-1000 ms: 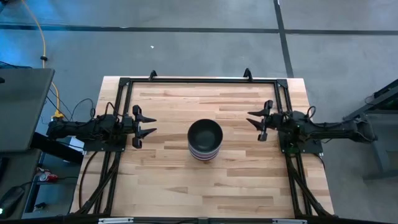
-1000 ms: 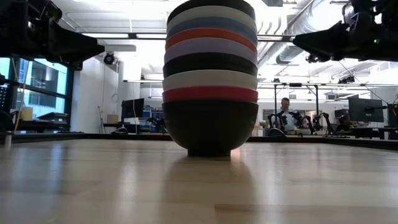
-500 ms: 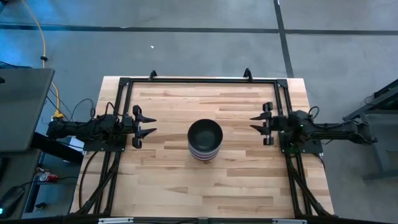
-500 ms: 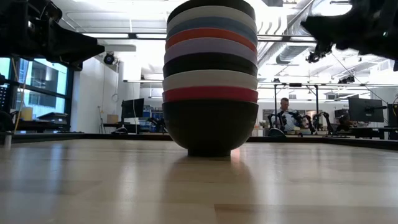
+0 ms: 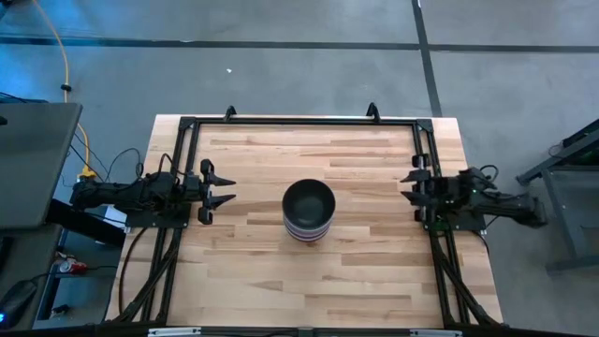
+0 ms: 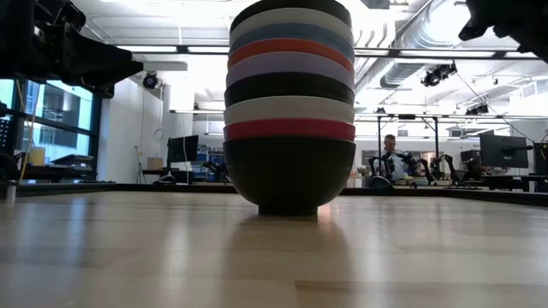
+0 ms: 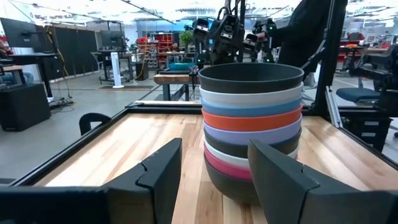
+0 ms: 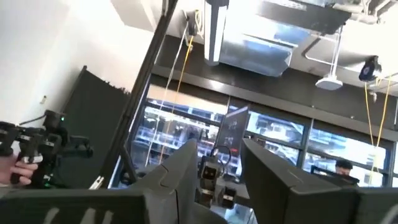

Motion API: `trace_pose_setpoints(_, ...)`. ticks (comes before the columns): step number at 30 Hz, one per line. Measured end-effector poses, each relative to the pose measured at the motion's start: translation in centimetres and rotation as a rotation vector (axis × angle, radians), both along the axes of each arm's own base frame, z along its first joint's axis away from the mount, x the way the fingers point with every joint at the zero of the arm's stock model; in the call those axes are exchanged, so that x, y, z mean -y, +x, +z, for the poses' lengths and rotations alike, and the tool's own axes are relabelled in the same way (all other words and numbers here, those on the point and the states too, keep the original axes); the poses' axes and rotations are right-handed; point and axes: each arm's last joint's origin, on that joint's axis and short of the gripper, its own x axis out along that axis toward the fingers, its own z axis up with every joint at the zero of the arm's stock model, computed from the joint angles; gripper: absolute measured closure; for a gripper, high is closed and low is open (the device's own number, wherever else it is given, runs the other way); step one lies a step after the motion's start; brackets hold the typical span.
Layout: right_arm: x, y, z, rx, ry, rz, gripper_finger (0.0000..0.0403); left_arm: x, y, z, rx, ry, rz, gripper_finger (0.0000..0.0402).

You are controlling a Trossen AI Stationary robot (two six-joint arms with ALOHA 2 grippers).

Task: Nest bowls inside each other
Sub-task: Return to Home Position

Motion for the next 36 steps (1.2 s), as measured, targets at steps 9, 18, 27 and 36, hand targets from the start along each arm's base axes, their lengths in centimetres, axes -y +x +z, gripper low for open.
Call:
trace_pose_setpoints(9,0.0,0.0,-0.5,-0.06,0.03,0.009,0.0289,0.0,0.0,0.0,-0.003,0.003,0.001,0.0229)
trace_pose_setpoints(18,0.4,0.2,-0.9,-0.093,0.109,-0.114,0.0289,0.0,0.0,0.0,-0.004,0.002,0.001,0.0229)
trace_pose_setpoints(27,0.7,0.4,-1.3,-0.132,0.255,-0.231,0.0289,0.0,0.0,0.0,-0.004,0.0,0.001,0.0229)
trace_pose_setpoints(36,0.5,0.8,-2.5,-0.247,0.377,-0.292,0.0289,0.0,0.0,0.0,-0.004,0.0,0.001,0.0229)
